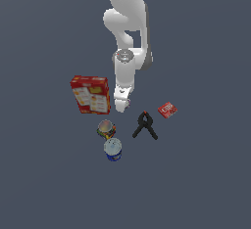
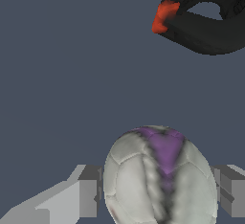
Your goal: Pick up a designated object from a clutter of objects.
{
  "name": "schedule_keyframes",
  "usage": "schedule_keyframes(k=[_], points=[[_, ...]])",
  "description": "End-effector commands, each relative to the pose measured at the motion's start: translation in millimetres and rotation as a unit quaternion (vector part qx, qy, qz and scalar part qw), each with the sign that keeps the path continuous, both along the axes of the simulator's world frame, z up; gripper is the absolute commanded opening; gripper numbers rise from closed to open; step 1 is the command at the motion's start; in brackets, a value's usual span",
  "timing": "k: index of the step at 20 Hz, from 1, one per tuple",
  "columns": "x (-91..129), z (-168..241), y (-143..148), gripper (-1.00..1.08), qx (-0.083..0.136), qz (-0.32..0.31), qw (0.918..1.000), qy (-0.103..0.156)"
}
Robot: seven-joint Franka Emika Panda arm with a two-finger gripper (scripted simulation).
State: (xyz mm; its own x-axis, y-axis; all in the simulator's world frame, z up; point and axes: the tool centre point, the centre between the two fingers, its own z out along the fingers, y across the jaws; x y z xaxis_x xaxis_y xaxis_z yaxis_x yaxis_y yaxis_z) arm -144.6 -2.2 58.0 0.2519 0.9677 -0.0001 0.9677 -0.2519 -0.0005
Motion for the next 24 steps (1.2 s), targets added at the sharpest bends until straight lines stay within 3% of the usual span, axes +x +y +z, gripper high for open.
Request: schedule_keyframes(k=[1, 24], points=[[5.5, 10.6, 4.6, -1.00, 0.000, 0.000, 1.0000, -0.001], [94.0, 181.0, 81.9, -1.00, -0.001, 0.000, 1.0000, 0.000]])
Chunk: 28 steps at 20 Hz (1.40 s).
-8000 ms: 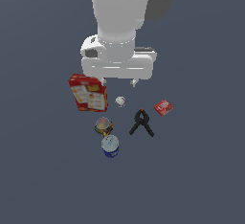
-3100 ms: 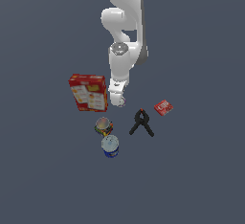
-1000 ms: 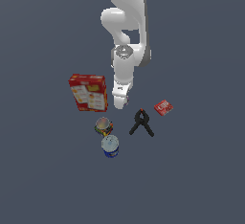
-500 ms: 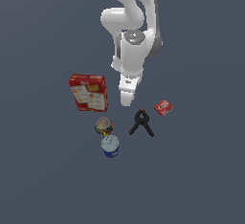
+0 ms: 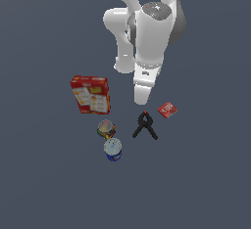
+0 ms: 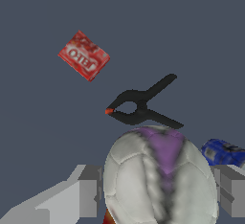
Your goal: Pick up a designated object from a clutter of objects.
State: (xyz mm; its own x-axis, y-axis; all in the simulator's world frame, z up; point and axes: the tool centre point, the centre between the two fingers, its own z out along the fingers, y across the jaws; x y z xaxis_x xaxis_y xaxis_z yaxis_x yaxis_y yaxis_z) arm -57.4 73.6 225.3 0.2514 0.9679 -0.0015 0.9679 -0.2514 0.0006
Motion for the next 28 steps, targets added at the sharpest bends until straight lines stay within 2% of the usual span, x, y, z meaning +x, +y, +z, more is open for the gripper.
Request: schedule_keyframes(k=[1, 15, 28], points=[[11.4, 22.0, 9.9, -1.00, 0.000, 0.000, 1.0000, 0.000], [66.9, 116.6, 53.6, -1.00, 0.001, 0.000, 1.0000, 0.000], [89.2, 150.6, 69.2, -1.00, 0.001, 0.000, 1.0000, 0.000]])
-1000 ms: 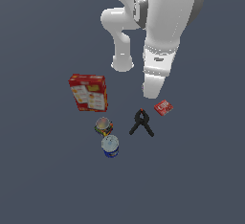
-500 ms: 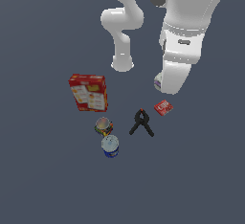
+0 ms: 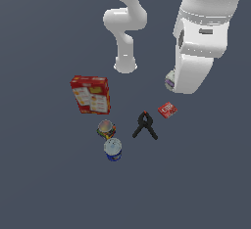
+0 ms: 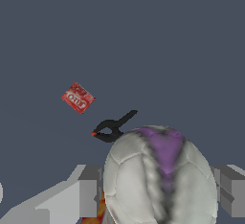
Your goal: Pick up a designated object from a clutter of objects.
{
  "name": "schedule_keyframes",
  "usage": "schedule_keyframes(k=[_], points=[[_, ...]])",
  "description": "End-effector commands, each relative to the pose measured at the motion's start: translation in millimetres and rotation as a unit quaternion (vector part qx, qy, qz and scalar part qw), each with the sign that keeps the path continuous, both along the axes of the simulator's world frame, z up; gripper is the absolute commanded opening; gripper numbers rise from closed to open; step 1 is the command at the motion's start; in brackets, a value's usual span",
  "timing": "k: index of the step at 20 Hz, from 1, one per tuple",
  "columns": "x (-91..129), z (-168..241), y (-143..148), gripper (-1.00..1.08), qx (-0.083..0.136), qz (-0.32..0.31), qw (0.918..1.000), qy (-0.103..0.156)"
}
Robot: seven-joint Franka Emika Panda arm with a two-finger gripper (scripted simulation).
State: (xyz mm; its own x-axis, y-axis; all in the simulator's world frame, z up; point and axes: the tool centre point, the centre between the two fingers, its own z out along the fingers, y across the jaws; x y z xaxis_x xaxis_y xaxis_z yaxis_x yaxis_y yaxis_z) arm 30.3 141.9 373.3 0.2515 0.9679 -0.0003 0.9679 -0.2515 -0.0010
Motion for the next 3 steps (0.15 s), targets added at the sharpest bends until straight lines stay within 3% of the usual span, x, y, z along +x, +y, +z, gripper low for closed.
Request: schedule_keyframes(k=[1, 3], points=[[2.0, 3.3, 1.2, -1.00, 0.000, 0.000, 1.0000, -0.001], [2.3, 3.8, 1.4, -1.00, 0.000, 0.000, 1.0000, -0.001]])
